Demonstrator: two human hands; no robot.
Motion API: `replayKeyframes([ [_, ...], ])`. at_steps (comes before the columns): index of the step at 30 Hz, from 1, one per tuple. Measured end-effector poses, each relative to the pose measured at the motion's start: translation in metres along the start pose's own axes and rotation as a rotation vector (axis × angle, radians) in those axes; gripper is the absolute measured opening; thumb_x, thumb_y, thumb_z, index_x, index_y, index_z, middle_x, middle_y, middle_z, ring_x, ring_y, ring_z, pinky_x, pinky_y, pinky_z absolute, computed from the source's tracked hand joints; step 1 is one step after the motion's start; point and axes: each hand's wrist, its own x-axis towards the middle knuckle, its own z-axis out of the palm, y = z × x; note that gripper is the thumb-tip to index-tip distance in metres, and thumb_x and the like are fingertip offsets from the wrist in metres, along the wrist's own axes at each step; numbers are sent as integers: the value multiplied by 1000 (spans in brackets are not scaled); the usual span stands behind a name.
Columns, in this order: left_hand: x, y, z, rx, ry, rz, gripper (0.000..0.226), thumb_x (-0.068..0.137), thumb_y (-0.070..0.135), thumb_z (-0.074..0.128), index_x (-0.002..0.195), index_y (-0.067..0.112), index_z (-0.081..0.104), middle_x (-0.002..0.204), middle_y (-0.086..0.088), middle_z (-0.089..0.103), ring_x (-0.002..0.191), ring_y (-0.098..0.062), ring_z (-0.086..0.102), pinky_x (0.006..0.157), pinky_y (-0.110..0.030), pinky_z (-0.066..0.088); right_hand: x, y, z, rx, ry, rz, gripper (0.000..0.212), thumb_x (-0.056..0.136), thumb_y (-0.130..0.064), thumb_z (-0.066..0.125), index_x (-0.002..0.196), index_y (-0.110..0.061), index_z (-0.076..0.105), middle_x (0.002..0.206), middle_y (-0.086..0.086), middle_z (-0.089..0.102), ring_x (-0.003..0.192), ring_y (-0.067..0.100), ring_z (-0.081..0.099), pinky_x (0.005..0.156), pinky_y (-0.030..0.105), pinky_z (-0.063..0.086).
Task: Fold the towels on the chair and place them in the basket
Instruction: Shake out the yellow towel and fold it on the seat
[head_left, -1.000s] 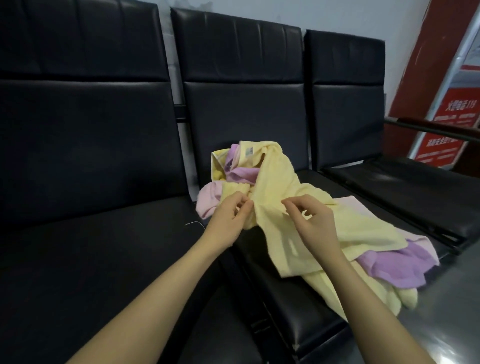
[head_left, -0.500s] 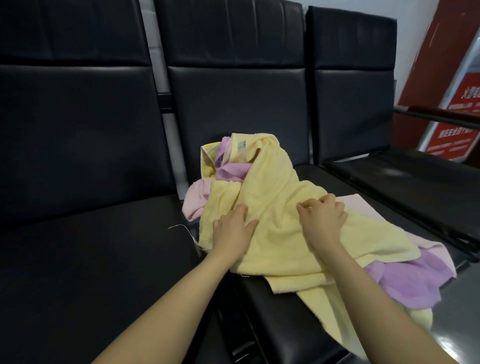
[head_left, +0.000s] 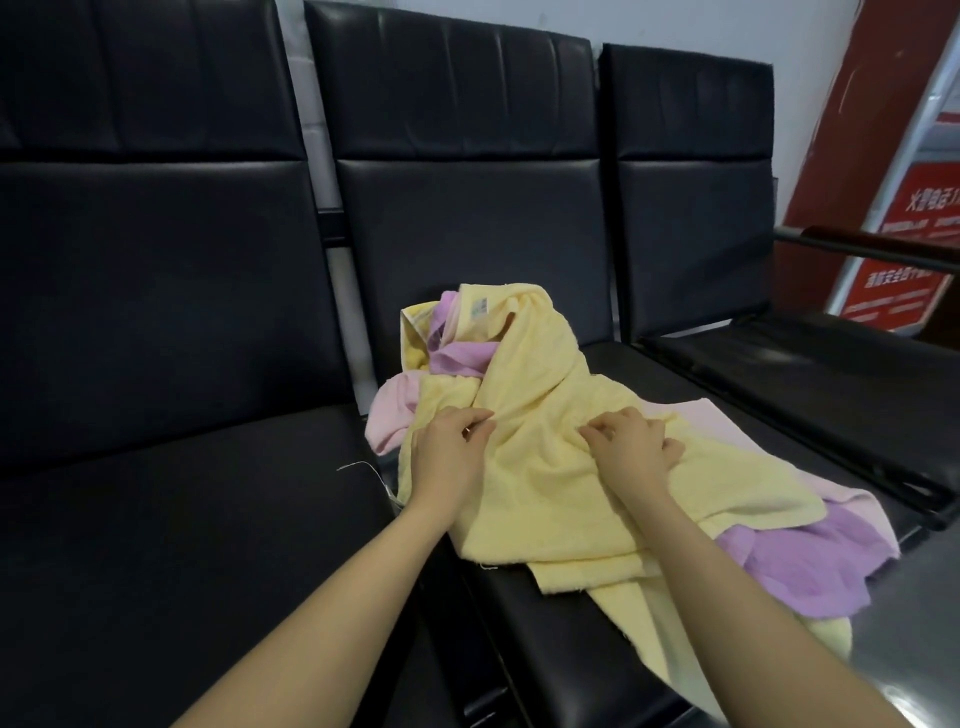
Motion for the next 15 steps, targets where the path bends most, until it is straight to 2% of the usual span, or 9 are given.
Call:
replayKeyframes([
  [3, 1, 11, -1, 6, 17, 8, 16, 88, 21, 66, 101, 17, 74, 101, 2, 69, 97, -16, 61, 93, -40, 46, -5, -3, -5, 96, 66, 14, 18, 94, -34, 55, 91, -26, 70, 110, -5, 57, 107, 21, 40, 80, 34, 15],
  [6, 6, 30, -6, -9, 39, 46, 15, 89, 19, 64, 99, 16, 74, 100, 4, 70, 99, -15, 60, 92, -35, 46, -15, -11, -15, 329, 197, 3, 16, 92, -28, 55, 83, -26, 68, 100, -10, 57, 105, 18, 47, 81, 31, 15],
  [10, 18, 69, -16, -52, 86, 129, 16, 91, 20, 62, 100, 17, 74, 102, 8, 69, 100, -11, 59, 95, -33, 44, -25, -31, -41, 610, 308, -3, 17, 93, -24, 55, 80, -29, 64, 99, -12, 57, 104, 18, 52, 95, 34, 24],
  [12, 25, 93, -21, -65, 111, 179, 15, 90, 20, 63, 99, 18, 74, 97, 10, 68, 98, -11, 59, 96, -34, 44, -27, -44, -58, 737, 369, 4, 17, 93, -24, 55, 80, -31, 64, 99, -13, 58, 100, 11, 53, 105, 37, 27],
  [15, 33, 129, -31, -86, 131, 274, 13, 90, 19, 64, 97, 18, 74, 95, 8, 67, 96, -11, 61, 92, -28, 46, -28, -60, -81, 860, 461, 27, 14, 94, -25, 55, 85, -29, 65, 104, -9, 59, 88, 1, 52, 110, 39, 24],
])
